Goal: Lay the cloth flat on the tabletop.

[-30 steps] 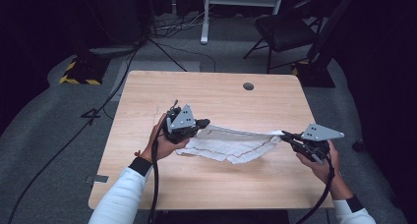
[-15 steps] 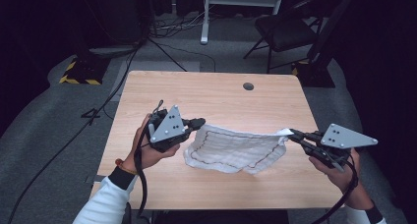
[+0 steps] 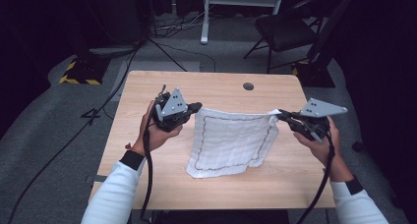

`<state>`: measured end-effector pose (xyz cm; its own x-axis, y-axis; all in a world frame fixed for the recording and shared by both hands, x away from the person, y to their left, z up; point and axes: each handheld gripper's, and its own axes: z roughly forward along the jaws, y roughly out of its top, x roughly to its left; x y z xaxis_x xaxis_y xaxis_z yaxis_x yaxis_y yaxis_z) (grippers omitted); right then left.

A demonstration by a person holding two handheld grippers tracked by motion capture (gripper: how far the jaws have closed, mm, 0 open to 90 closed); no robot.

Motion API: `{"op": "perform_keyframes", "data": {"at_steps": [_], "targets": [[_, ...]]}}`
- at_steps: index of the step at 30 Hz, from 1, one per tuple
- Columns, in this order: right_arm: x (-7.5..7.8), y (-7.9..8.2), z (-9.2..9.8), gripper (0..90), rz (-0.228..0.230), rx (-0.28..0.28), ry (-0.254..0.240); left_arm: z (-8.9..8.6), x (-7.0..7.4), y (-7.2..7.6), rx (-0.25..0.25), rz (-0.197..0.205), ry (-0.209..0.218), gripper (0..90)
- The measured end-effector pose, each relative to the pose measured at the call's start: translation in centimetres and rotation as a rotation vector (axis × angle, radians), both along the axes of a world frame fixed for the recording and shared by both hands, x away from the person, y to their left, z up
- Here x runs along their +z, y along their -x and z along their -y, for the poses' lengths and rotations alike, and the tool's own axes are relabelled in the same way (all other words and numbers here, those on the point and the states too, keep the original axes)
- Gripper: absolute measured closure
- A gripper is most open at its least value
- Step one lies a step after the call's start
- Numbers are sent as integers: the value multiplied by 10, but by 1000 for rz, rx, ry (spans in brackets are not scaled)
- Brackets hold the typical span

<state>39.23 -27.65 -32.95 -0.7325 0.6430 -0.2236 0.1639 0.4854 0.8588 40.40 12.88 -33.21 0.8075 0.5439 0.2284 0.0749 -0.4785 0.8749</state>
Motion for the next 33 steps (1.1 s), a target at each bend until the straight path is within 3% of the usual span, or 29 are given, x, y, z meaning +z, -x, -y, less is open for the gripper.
{"op": "perform_keyframes", "data": {"at_steps": [4, 6, 11, 13, 14, 15, 17, 21, 24, 26, 27, 29, 31, 33], "targets": [[-13, -41, -11, 872, -45, -19, 31, 2, -17, -30, 52, -33, -43, 900], [-19, -60, -16, 871, -69, -40, 47, 2, -26, -45, 81, -55, -41, 899], [-33, -98, -27, 853, -118, -87, 56, 0, -47, -78, 166, -90, -85, 899], [-39, -109, -35, 776, -118, -107, 82, -2, -56, -91, 221, -111, -93, 897], [-43, -115, -39, 667, -113, -133, 95, -2, -60, -97, 261, -111, -94, 883], [-48, -120, -42, 634, -116, -166, 102, -2, -64, -101, 284, -122, -91, 860], [-58, -127, -47, 571, -152, -174, 115, -1, -73, -108, 320, -161, -80, 763], [-73, -122, -50, 498, -166, -133, 152, 11, -89, -103, 297, -196, -129, 572], [-78, -111, -42, 429, -172, -111, 127, 20, -97, -91, 248, -203, -156, 431], [-82, -103, -35, 384, -184, -110, 115, 23, -100, -86, 228, -208, -170, 379], [-84, -98, -32, 372, -192, -111, 112, 30, -109, -74, 178, -241, -194, 359], [-91, -88, -25, 358, -205, -102, 95, 35, -117, -65, 141, -258, -222, 339], [-95, -82, -23, 344, -215, -94, 101, 37, -122, -59, 118, -281, -242, 309], [-108, -66, -17, 340, -243, -71, 113, 41, -132, -44, 70, -309, -267, 303]]}}
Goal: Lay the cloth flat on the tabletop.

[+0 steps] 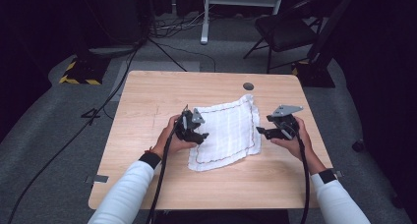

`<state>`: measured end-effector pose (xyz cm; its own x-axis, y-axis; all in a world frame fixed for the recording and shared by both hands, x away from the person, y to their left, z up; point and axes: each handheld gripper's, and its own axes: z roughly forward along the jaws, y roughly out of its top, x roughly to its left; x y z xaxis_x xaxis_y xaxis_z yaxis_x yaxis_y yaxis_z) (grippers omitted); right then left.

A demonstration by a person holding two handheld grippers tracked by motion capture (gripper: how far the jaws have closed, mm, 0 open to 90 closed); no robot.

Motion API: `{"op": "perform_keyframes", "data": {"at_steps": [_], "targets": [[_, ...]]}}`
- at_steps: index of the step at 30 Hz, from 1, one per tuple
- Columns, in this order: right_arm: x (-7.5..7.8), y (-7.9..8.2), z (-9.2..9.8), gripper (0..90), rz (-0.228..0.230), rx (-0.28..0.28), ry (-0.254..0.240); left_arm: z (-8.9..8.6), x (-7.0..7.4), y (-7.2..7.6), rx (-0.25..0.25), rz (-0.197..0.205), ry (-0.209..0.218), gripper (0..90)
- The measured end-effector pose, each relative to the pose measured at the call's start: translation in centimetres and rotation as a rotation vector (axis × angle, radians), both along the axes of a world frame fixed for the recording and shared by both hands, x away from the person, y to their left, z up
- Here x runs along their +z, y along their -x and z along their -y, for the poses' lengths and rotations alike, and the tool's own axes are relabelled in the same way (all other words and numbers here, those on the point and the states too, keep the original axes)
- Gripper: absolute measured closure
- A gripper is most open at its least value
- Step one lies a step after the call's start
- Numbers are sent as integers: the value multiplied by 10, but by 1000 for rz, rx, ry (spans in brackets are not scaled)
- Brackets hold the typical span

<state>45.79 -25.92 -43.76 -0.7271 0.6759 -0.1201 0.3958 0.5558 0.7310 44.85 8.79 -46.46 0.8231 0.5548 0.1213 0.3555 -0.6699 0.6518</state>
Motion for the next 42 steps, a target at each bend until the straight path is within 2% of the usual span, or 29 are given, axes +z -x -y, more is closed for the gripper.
{"op": "perform_keyframes", "data": {"at_steps": [3, 5, 6, 10, 12, 15, 18, 20, 25, 26, 30, 39, 42], "targets": [[-12, 10, 1, 337, -28, 16, 18, 3, -7, 12, -43, -33, -16, 285], [-16, 13, -1, 335, -37, 26, 28, 4, -10, 17, -47, -36, -23, 283], [-23, 19, -4, 335, -45, 38, 48, 4, -14, 23, -57, -40, -38, 277], [-34, 25, -9, 332, -62, 59, 93, 0, -20, 30, -52, -43, -63, 264], [-38, 28, -10, 331, -81, 69, 125, -6, -22, 31, -47, -62, -30, 265], [-41, 30, -9, 325, -91, 69, 158, -10, -23, 33, -46, -61, -19, 263], [-41, 31, -6, 323, -92, 65, 146, -11, -24, 33, -43, -63, -16, 257], [-39, 30, -2, 323, -66, 44, 112, -10, -24, 34, -48, -47, -23, 257], [-45, 27, -3, 324, -85, 30, 139, -12, -25, 33, -46, -52, -13, 251], [-46, 27, -2, 345, -88, 35, 132, -13, -25, 33, -47, -50, -8, 251], [-44, 33, 3, 347, -100, 41, 155, -16, -26, 33, -42, -60, 4, 251], [-44, 64, 30, 359, -107, 36, 155, -18, -26, 37, -22, -72, 7, 254], [-44, 74, 40, 359, -109, 32, 155, -20, -26, 39, -23, -113, 20, 253]]}}
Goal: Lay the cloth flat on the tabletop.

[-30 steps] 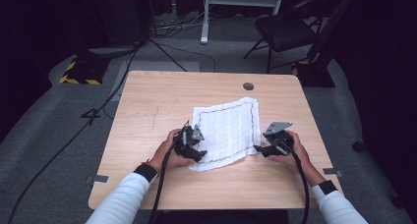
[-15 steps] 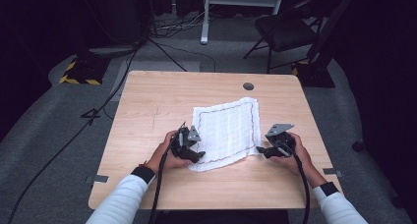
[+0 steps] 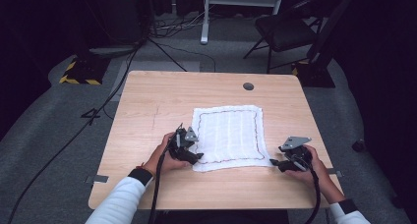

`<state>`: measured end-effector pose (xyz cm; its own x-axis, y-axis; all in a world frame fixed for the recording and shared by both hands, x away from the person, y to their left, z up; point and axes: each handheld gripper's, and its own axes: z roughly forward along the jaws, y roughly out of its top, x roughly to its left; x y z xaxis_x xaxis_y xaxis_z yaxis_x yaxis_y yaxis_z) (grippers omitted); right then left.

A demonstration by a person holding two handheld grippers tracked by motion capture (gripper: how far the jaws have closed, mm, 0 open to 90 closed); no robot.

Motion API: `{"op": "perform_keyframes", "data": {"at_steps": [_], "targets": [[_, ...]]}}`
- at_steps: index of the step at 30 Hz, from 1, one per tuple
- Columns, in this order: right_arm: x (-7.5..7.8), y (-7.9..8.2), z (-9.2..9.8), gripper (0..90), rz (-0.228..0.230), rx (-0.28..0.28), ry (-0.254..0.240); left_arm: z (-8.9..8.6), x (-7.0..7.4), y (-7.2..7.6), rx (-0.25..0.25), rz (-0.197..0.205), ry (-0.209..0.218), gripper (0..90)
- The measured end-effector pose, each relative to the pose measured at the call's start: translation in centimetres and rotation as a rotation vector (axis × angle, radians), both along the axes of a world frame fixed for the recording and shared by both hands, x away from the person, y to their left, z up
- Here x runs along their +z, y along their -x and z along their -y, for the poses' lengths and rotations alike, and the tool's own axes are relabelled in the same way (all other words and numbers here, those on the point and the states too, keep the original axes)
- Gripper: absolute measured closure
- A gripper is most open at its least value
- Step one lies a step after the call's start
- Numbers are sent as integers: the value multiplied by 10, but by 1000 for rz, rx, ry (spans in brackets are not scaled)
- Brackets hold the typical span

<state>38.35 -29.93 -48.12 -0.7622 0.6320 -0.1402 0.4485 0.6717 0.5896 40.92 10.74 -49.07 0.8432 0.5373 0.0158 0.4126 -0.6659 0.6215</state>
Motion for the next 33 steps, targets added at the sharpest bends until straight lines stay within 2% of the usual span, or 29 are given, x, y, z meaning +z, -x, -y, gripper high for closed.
{"op": "perform_keyframes", "data": {"at_steps": [2, 5, 8, 10, 13, 16, 18, 19, 21, 23, 26, 27, 28, 29, 31, 32, 33], "targets": [[0, 6, 6, 359, -13, -5, -11, -2, -1, 3, -6, -27, 17, 251], [-2, 17, 14, 358, -31, -11, -43, -1, -2, 12, -26, -21, 23, 251], [-3, 25, 19, 356, -29, -9, -55, 3, -1, 22, -38, -23, 19, 250], [-2, 30, 19, 333, -19, -3, -44, 4, 2, 27, -44, 3, -7, 250], [-2, 34, 16, 333, -12, 23, -57, 3, 9, 31, -42, 22, 22, 240], [1, 35, 11, 333, 26, 44, -65, -3, 16, 27, -35, 35, 72, 239], [3, 35, 8, 335, 38, 52, -75, -4, 17, 25, -32, 39, 70, 236], [5, 34, 2, 344, 59, 67, -80, -6, 18, 20, -20, 43, 73, 232], [7, 34, -1, 351, 71, 71, -85, -8, 20, 12, -1, 66, 80, 232], [9, 34, -6, 359, 86, 82, -92, -10, 22, 5, 9, 85, 64, 232], [12, 32, -11, 384, 103, 88, -118, -14, 23, -5, 40, 101, 64, 241], [13, 32, -13, 393, 110, 87, -130, -15, 23, -7, 63, 133, 48, 244], [14, 31, -16, 396, 116, 91, -139, -15, 23, -10, 63, 140, 33, 256], [14, 31, -19, 400, 119, 97, -136, -15, 24, -13, 68, 127, 30, 251], [15, 30, -27, 408, 128, 115, -133, -17, 26, -20, 89, 134, 55, 250], [15, 29, -31, 408, 131, 122, -129, -17, 27, -21, 95, 154, 54, 251], [15, 29, -31, 408, 131, 122, -129, -17, 27, -21, 95, 154, 54, 255]]}}
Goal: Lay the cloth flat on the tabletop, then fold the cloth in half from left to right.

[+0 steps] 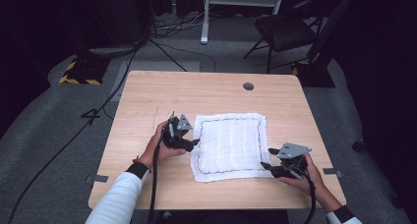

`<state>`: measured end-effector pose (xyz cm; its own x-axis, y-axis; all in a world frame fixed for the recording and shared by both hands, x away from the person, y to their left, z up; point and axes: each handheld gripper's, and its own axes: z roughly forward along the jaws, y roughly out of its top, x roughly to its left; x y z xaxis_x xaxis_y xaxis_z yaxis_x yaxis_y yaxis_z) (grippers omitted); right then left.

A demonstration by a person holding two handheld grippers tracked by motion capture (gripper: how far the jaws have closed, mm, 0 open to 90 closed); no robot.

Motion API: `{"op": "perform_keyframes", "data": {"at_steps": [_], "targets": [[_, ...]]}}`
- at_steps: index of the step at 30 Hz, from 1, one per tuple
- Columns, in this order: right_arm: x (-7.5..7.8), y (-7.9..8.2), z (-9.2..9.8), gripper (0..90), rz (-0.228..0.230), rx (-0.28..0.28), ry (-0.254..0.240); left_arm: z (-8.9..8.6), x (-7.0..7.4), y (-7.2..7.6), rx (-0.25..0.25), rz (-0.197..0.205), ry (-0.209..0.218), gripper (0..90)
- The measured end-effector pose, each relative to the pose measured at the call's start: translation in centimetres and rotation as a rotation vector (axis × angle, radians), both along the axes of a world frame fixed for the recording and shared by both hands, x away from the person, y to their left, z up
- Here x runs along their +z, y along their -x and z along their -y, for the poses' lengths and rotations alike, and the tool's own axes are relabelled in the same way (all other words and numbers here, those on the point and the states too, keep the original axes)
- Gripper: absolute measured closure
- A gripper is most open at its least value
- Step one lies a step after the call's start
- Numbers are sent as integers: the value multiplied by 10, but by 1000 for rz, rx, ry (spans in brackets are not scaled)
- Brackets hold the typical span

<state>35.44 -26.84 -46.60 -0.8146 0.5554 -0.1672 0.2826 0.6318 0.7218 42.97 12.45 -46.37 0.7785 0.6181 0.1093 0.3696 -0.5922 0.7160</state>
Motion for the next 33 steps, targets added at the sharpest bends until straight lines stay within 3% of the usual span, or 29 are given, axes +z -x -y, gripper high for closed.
{"op": "perform_keyframes", "data": {"at_steps": [4, 7, 9, 17, 24, 27, 29, 33], "targets": [[1, -4, -20, 412, 13, 34, 10, 1, 3, -10, 13, -2, 5, 250], [3, -6, -33, 413, 17, 59, 4, 2, 1, -15, 33, 47, -8, 271], [4, -8, -43, 416, 21, 76, -5, 2, 0, -24, 46, 19, -5, 264], [7, -9, -90, 425, 29, 174, -23, 6, -3, -56, 113, 12, 23, 260], [1, -7, -133, 444, 28, 268, -11, 13, -12, -81, 162, 2, 18, 252], [-2, -8, -140, 445, 22, 280, -11, 16, -15, -87, 184, -7, 12, 244], [-6, -6, -148, 447, 20, 292, 1, 20, -19, -93, 190, -36, 33, 242], [-7, -3, -154, 447, 18, 306, -5, 27, -23, -95, 178, -27, 0, 231]]}}
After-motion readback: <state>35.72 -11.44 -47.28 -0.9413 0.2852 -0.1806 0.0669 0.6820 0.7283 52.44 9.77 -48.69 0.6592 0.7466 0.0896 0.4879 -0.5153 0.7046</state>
